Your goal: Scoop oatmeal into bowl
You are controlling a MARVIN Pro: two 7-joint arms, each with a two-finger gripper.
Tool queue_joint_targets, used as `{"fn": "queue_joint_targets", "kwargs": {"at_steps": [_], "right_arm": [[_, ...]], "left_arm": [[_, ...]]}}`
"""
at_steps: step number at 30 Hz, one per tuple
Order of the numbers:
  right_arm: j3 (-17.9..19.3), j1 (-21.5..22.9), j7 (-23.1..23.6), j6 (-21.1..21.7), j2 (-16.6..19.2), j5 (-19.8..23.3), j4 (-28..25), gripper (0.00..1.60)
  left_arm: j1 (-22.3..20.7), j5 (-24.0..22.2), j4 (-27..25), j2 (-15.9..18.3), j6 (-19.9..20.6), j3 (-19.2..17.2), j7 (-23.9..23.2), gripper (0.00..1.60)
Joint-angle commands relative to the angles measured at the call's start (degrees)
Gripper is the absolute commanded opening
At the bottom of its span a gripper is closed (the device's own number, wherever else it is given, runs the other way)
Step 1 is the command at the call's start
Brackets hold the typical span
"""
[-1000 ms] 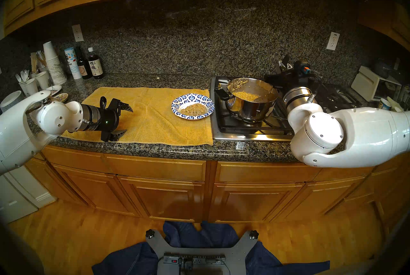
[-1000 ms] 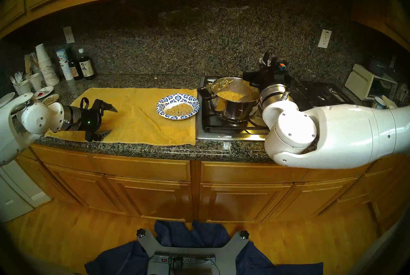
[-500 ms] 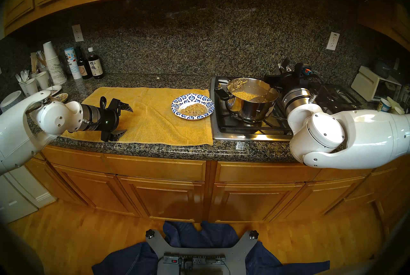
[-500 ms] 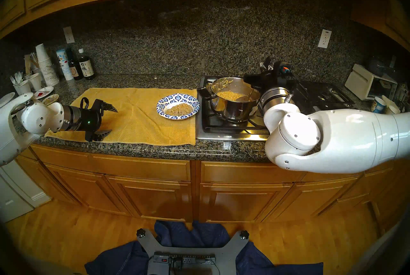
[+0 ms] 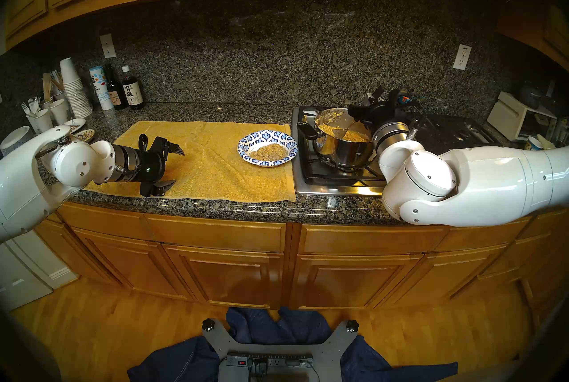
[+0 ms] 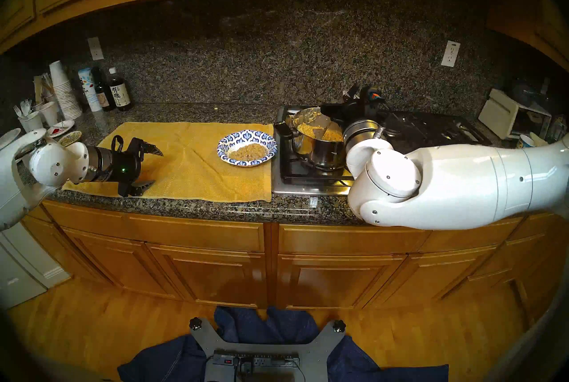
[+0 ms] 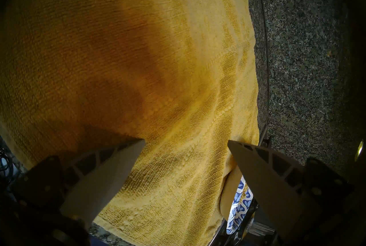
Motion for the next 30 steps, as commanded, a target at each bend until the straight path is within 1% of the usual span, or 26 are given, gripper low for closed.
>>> {"fn": "queue_joint_targets", "kwargs": {"at_steps": [1,2,3,6,9,10,11,12,13,16,17,19,20,22,23,26,27,28,29,30], "right_arm": [[2.0,-1.17,-5.07,0.92,-0.97,2.07,0.1,0.0],[2.01,-1.02,-5.96,0.85,-0.88,1.88,0.06,0.0],[2.27,-0.81,-5.59,1.07,0.12,2.46,-0.03,0.0],[2.18,-0.48,-6.17,1.24,0.83,2.37,-0.33,0.0],[1.85,0.11,-5.99,1.82,2.99,2.65,-1.13,0.0],[1.61,0.34,-7.66,1.86,3.28,2.14,-1.45,0.0],[1.67,0.45,-5.31,2.27,4.63,3.14,-1.7,0.0],[1.67,0.45,-5.31,2.27,4.63,3.14,-1.7,0.0],[1.38,0.65,-6.89,2.13,5.41,2.93,-2.17,0.0],[0.84,0.94,-7.15,2.64,7.09,2.99,-2.91,0.0],[0.67,0.99,-8.07,2.68,7.34,2.71,-3.2,0.0],[0.55,0.96,-7.15,2.85,8.28,3.02,-3.58,0.0],[0.49,0.96,-7.84,2.84,8.35,2.8,-3.76,0.0],[0.47,0.96,-7.29,2.91,8.78,2.92,-3.95,0.0],[0.43,0.97,-8.16,2.91,8.8,2.66,-4.16,0.0],[0.28,0.72,-8.75,2.82,9.41,2.4,-4.38,0.0],[0.35,0.69,-7.67,3.0,9.88,3.0,-4.45,0.0],[0.25,0.65,-9.2,2.94,9.53,2.52,-4.53,0.0],[0.32,0.52,-7.22,3.1,10.22,3.2,-4.56,0.0],[0.32,0.52,-7.22,3.1,10.22,3.2,-4.56,0.0]], "left_arm": [[-0.15,0.05,0.13,-0.12,0.02,-0.11,-0.02,1.6],[-0.15,0.05,0.13,-0.12,0.02,-0.11,-0.02,1.6],[-0.15,0.05,0.13,-0.11,0.02,-0.11,-0.02,1.6],[-0.15,0.05,0.13,-0.11,0.02,-0.11,-0.02,1.6],[-0.15,0.05,0.13,-0.11,0.01,-0.11,-0.03,1.6],[-0.15,0.05,0.12,-0.11,0.01,-0.11,-0.03,1.6],[-0.14,0.05,0.12,-0.1,0.01,-0.11,-0.03,1.6],[-0.14,0.05,0.12,-0.1,0.01,-0.11,-0.03,1.6],[-0.14,0.05,0.12,-0.1,0.01,-0.11,-0.03,1.6],[-0.14,0.05,0.12,-0.09,0.0,-0.11,-0.04,1.6],[-0.14,0.05,0.12,-0.09,0.0,-0.11,-0.04,1.6],[-0.14,0.05,0.12,-0.1,0.0,-0.11,-0.04,1.6],[-0.14,0.05,0.12,-0.1,0.0,-0.11,-0.04,1.6],[-0.14,0.05,0.12,-0.1,0.01,-0.11,-0.04,1.6],[-0.14,0.05,0.12,-0.1,0.01,-0.11,-0.04,1.6],[-0.14,0.05,0.12,-0.1,0.01,-0.11,-0.04,1.6],[-0.14,0.05,0.12,-0.1,0.01,-0.11,-0.03,1.6],[-0.14,0.05,0.12,-0.1,0.01,-0.11,-0.03,1.6],[-0.14,0.05,0.12,-0.1,0.01,-0.11,-0.03,1.6],[-0.14,0.05,0.12,-0.1,0.01,-0.11,-0.03,1.6]]}}
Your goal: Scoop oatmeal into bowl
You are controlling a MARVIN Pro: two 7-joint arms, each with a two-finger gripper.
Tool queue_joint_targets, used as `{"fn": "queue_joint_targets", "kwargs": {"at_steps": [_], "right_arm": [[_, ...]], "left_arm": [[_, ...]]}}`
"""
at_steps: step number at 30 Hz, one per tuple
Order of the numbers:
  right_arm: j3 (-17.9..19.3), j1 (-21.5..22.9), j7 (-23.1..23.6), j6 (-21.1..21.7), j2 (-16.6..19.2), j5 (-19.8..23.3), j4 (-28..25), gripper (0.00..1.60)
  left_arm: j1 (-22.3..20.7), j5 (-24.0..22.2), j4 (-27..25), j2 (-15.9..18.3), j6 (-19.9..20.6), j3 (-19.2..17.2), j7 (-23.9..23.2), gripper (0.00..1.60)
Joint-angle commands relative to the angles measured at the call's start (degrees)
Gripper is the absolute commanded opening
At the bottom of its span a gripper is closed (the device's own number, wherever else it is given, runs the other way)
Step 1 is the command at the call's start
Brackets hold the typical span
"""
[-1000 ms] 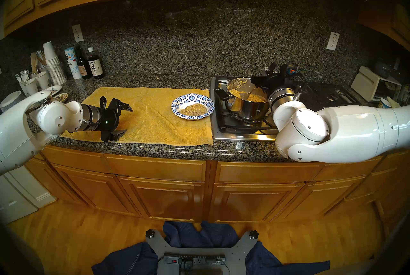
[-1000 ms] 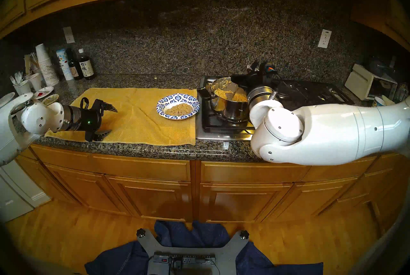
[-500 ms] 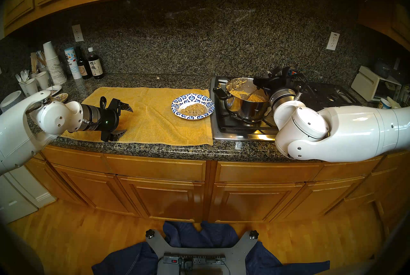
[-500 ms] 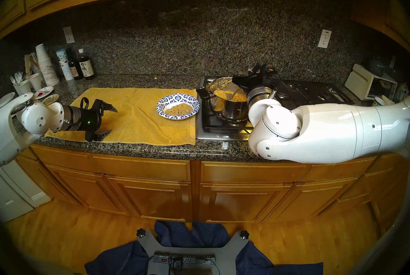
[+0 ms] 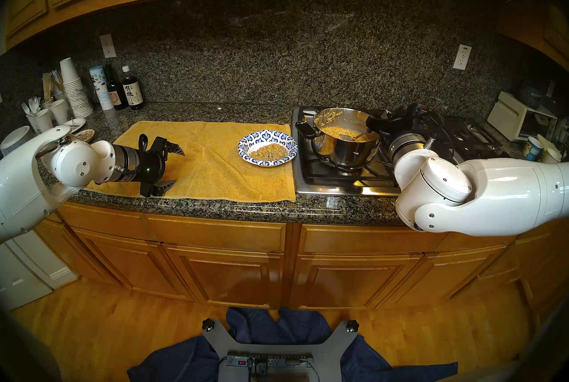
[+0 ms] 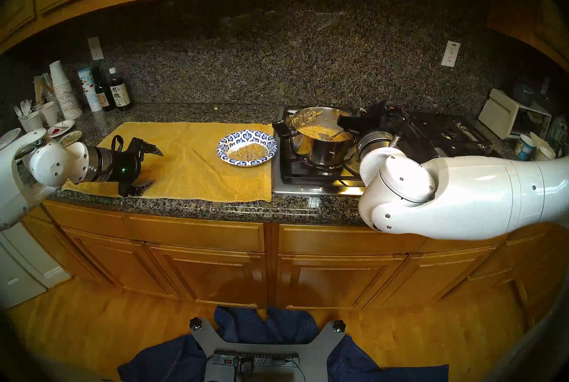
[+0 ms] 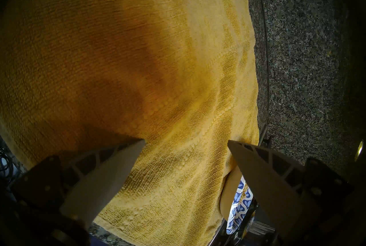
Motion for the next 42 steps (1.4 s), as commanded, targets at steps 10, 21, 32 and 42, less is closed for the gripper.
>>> {"fn": "queue_joint_targets", "kwargs": {"at_steps": [10,21,32,42], "right_arm": [[0.48,-0.55,-6.7,-0.52,1.61,0.45,-0.4,0.0],[0.83,-1.15,-5.96,-0.31,1.22,1.75,-0.07,0.0],[1.49,-0.33,-5.71,-0.57,2.47,2.86,-0.24,1.15],[3.29,3.1,-5.89,-0.04,5.01,2.21,-1.89,1.28]], "left_arm": [[-0.15,0.05,0.14,-0.11,0.02,-0.11,-0.01,1.6],[-0.15,0.05,0.14,-0.11,0.02,-0.12,0.0,1.6],[-0.15,0.05,0.13,-0.11,0.01,-0.11,-0.01,1.6],[-0.13,0.05,0.11,-0.08,-0.01,-0.11,-0.03,1.6]]}}
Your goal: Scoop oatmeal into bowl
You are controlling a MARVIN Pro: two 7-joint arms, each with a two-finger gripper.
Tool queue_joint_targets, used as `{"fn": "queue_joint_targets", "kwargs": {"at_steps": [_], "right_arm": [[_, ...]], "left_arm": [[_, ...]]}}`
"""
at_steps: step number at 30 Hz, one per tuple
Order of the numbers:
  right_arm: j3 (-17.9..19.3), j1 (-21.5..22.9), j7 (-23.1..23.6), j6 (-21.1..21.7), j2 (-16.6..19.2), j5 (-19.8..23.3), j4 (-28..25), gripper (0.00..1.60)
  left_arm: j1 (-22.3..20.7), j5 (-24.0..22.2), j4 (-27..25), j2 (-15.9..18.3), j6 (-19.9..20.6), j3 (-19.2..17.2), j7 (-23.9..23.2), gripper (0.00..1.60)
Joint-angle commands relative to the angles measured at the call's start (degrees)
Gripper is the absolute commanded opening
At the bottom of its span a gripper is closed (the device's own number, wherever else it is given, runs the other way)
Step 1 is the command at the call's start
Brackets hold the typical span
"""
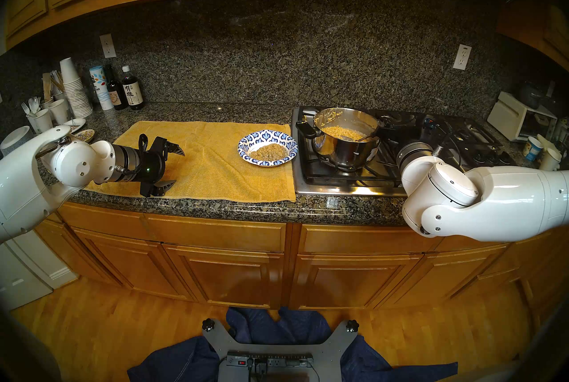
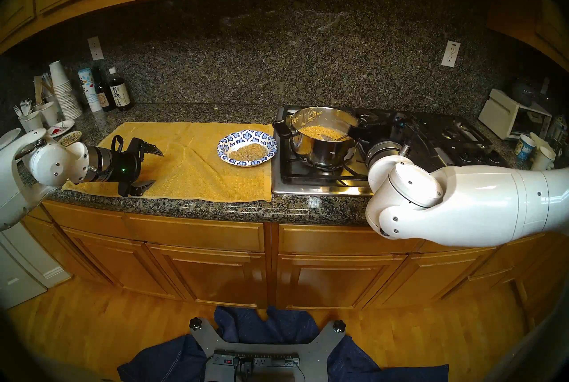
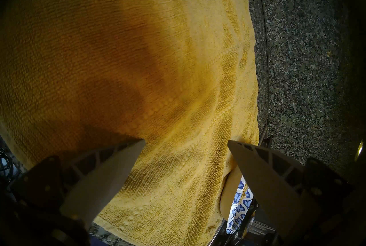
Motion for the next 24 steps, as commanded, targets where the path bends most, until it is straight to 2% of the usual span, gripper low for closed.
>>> {"fn": "queue_joint_targets", "kwargs": {"at_steps": [1,6,13,20,24], "right_arm": [[3.11,4.48,-5.81,0.23,2.28,-1.49,-1.0,1.27],[4.58,6.25,-5.49,0.9,2.85,-1.57,-1.83,1.36],[6.75,8.88,-6.24,2.54,4.63,-1.66,-3.67,1.37],[7.13,10.81,-8.58,5.12,10.27,-3.12,-9.36,1.39],[5.9,11.55,-10.26,5.57,12.68,-3.82,-11.57,1.38]], "left_arm": [[-0.13,0.05,0.11,-0.08,-0.01,-0.11,-0.04,1.6],[-0.13,0.05,0.1,-0.07,-0.01,-0.11,-0.05,1.6],[-0.12,0.05,0.1,-0.07,-0.01,-0.11,-0.05,1.6],[-0.12,0.05,0.1,-0.06,-0.01,-0.11,-0.06,1.6],[-0.12,0.05,0.1,-0.06,-0.01,-0.11,-0.06,1.6]]}}
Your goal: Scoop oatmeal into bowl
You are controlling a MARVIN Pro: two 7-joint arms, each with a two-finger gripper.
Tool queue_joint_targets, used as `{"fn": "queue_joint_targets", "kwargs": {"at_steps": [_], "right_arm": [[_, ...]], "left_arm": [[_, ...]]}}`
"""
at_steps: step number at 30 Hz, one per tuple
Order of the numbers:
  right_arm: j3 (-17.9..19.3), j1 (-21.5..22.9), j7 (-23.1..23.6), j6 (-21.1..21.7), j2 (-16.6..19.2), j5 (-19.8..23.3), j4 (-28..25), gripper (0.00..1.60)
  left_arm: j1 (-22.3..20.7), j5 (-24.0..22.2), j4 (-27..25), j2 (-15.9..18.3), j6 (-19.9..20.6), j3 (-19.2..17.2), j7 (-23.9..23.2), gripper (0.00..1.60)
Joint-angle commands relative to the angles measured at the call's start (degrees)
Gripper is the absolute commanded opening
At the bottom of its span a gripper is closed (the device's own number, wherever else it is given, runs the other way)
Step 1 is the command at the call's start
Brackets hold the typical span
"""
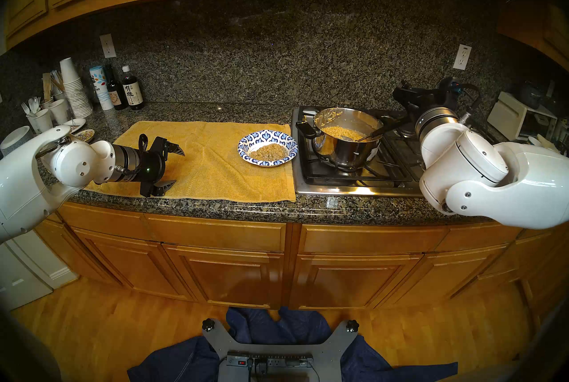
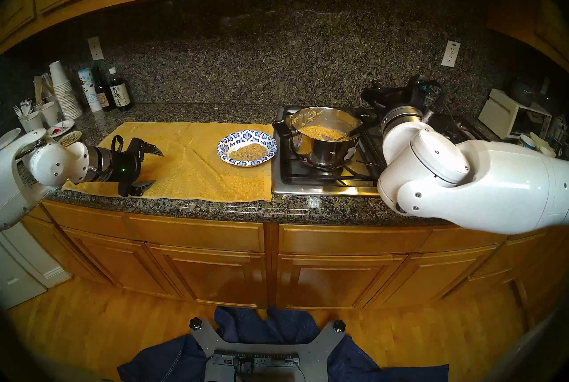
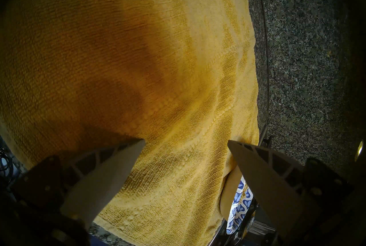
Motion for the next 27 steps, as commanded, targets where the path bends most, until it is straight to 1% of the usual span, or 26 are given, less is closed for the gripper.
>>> {"fn": "queue_joint_targets", "kwargs": {"at_steps": [1,5,8,10,11,12,13,15,16,17,18,19,20,21,23,24,26,27], "right_arm": [[0.27,4.18,-6.08,1.04,5.98,-2.64,-3.68,1.37],[-0.7,4.96,-7.19,0.64,7.19,-3.08,-4.72,1.39],[-1.24,5.58,-6.88,0.22,7.89,-3.48,-5.28,1.39],[-1.43,5.94,-7.76,0.11,8.27,-3.86,-5.87,1.39],[-1.71,6.12,-7.18,-0.2,8.49,-3.95,-5.99,1.38],[-1.91,6.27,-7.81,-0.19,8.69,-4.18,-6.34,1.37],[-2.35,6.36,-6.35,-0.44,8.83,-3.95,-6.29,1.38],[-2.88,6.43,-6.81,-1.14,9.11,-4.41,-6.84,1.4],[-3.17,6.45,-7.27,-1.83,9.27,-5.15,-7.02,1.49],[-3.64,6.47,-5.92,-1.98,9.39,-6.07,-7.02,1.56],[-3.88,6.5,-6.87,-1.97,9.52,-7.31,-7.02,1.6],[-4.1,6.57,-5.06,-2.36,9.61,-8.16,-7.02,1.6],[-4.26,6.68,-5.93,-2.52,9.72,-9.01,-7.02,1.6],[-4.61,6.76,-5.08,-2.75,9.81,-9.26,-7.02,1.6],[-5.27,6.94,-5.53,-3.14,10.03,-10.56,-7.02,1.6],[-5.27,6.94,-5.53,-3.14,10.03,-10.56,-7.02,1.6],[-6.17,7.16,-3.88,-3.69,10.24,-11.42,-7.02,1.6],[-6.42,7.26,-4.05,-3.83,10.31,-11.83,-7.02,1.6]], "left_arm": [[-0.13,0.05,0.11,-0.07,-0.01,-0.11,-0.04,1.6],[-0.13,0.05,0.11,-0.07,-0.01,-0.11,-0.04,1.6],[-0.13,0.05,0.11,-0.07,-0.01,-0.11,-0.04,1.6],[-0.13,0.05,0.11,-0.07,-0.01,-0.11,-0.04,1.6],[-0.13,0.05,0.11,-0.07,-0.01,-0.11,-0.04,1.6],[-0.13,0.05,0.11,-0.07,-0.01,-0.11,-0.04,1.6],[-0.13,0.05,0.11,-0.07,-0.01,-0.11,-0.04,1.6],[-0.13,0.05,0.11,-0.07,-0.01,-0.11,-0.04,1.6],[-0.13,0.05,0.11,-0.07,-0.01,-0.11,-0.04,1.6],[-0.12,0.05,0.1,-0.07,-0.01,-0.11,-0.04,1.6],[-0.12,0.05,0.1,-0.07,-0.01,-0.11,-0.04,1.6],[-0.12,0.05,0.1,-0.06,-0.01,-0.11,-0.04,1.6],[-0.12,0.05,0.1,-0.06,-0.02,-0.11,-0.04,1.6],[-0.12,0.05,0.1,-0.06,-0.01,-0.11,-0.04,1.6],[-0.12,0.05,0.1,-0.07,-0.01,-0.11,-0.04,1.6],[-0.12,0.05,0.1,-0.07,-0.01,-0.11,-0.04,1.6],[-0.12,0.05,0.1,-0.07,-0.01,-0.11,-0.04,1.6],[-0.12,0.05,0.1,-0.07,-0.01,-0.11,-0.04,1.6]]}}
